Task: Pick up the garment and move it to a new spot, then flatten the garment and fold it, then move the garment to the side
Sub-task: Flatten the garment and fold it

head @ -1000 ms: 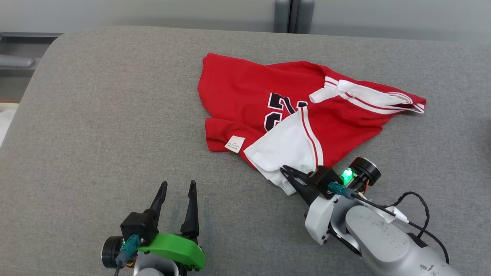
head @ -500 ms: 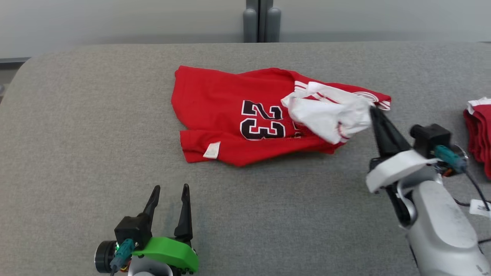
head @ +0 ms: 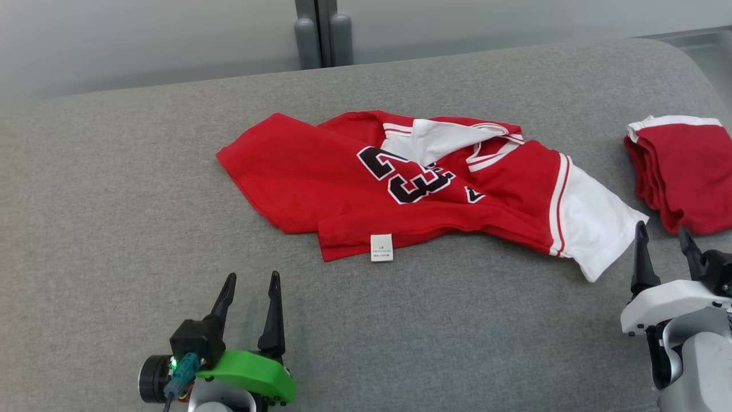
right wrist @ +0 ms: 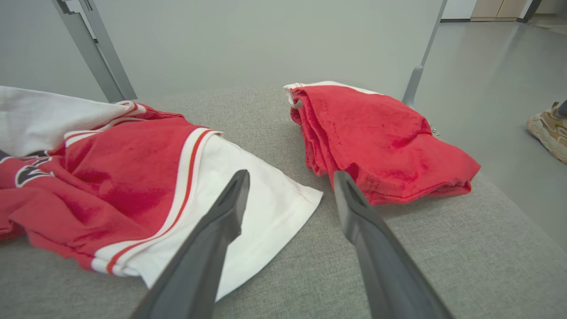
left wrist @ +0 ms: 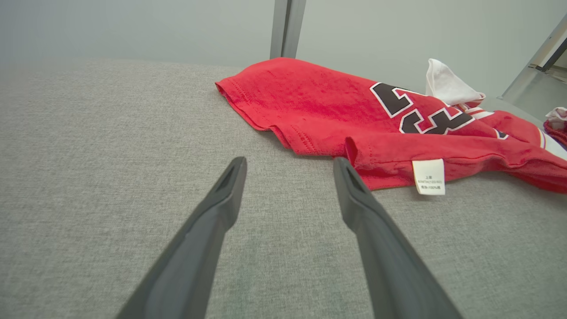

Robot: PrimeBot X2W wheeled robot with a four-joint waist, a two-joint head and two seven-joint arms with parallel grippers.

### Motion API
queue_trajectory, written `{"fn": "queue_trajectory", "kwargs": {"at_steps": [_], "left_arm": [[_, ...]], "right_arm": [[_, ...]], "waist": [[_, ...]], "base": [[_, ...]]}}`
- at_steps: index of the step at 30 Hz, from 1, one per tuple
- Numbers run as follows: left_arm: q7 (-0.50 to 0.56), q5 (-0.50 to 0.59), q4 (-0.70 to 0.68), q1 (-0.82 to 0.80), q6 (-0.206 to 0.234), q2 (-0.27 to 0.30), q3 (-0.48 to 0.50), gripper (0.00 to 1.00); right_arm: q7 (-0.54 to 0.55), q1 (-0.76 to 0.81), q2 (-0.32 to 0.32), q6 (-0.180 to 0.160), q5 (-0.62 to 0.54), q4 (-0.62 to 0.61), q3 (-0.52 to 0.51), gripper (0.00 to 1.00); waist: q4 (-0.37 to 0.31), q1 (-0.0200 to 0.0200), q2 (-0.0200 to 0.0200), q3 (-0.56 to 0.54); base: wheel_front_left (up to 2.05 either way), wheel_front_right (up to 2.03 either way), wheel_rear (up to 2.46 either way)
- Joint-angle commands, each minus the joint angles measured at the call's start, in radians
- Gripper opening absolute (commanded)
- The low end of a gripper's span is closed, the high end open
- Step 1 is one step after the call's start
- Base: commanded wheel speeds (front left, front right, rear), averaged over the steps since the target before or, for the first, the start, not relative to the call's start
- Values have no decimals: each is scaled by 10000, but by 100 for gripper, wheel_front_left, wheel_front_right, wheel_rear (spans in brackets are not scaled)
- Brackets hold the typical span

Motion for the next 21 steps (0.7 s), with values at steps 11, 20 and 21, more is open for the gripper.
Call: {"fn": "queue_trajectory", "kwargs": {"at_steps": [11,20,21], "left_arm": [[8,-361,365,-1005,-377,31,-723,100],[6,-1168,1686,-2263,-712,38,-1270,100],[6,-1279,1818,-2363,-734,40,-1265,100]], "right_arm": [[-16,-323,-10,-16,680,-761,1155,100],[-14,-726,-14,-16,872,-988,1861,100],[-14,-751,-11,-16,893,-995,1918,100]], "waist": [[-641,0,-1,577],[-1073,0,-1,1406],[-1108,0,-1,1466]], "base": [[0,0,0],[0,0,0],[0,0,0]]}}
